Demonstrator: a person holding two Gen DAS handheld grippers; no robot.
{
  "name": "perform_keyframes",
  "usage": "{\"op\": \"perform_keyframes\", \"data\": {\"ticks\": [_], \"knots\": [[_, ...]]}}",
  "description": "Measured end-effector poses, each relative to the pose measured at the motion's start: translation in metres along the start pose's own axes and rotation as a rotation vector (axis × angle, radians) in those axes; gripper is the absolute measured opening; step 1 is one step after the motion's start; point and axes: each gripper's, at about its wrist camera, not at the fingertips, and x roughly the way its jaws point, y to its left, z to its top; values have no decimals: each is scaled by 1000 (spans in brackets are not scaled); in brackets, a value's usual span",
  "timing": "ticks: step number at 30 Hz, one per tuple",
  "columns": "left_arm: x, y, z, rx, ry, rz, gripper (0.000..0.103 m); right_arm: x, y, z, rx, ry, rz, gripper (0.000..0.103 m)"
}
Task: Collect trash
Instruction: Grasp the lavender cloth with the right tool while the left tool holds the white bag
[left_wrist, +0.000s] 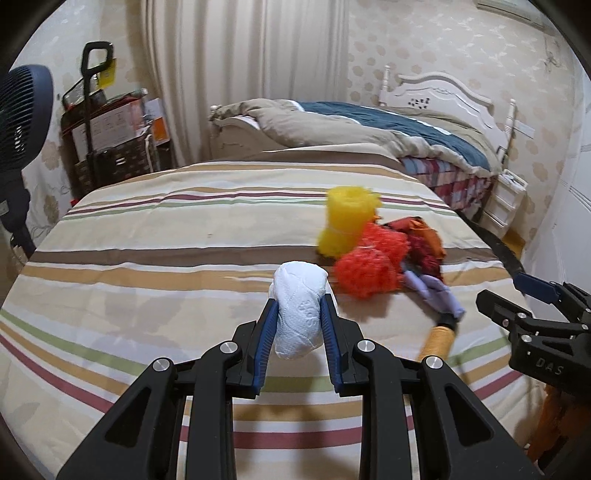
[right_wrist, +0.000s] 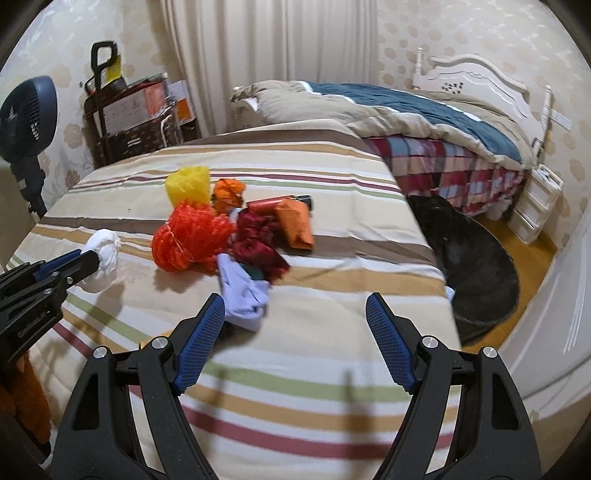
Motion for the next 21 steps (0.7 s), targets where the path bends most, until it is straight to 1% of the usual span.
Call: {"op": "perform_keyframes", "data": {"ticks": [2,6,8,9,11,12,14,21], "knots": [[1,6,0,-13,2,9,27,9,8,3,-19,23,13,67],[4,14,0,-28,1,16,27,23,24,7,-58,59,31,62],[5,15,0,-27,0,20,27,29,28,9,-71,75,32,53],[5,15,-1,-29,0,19,27,32,29,9,-72,84,34,51],[5,15,-1,-35,2,13,27,38,29,9,-65,105,38,41],[6,14,-1,-37,1,12,27,40,28,8,-61,114,44,34],[6,13,-1,-37,1,12,27,40,27,7,-53,118,54,32],[0,7,-1,-35,-8,-2,27,27,24,5,-51,89,55,31]]}}
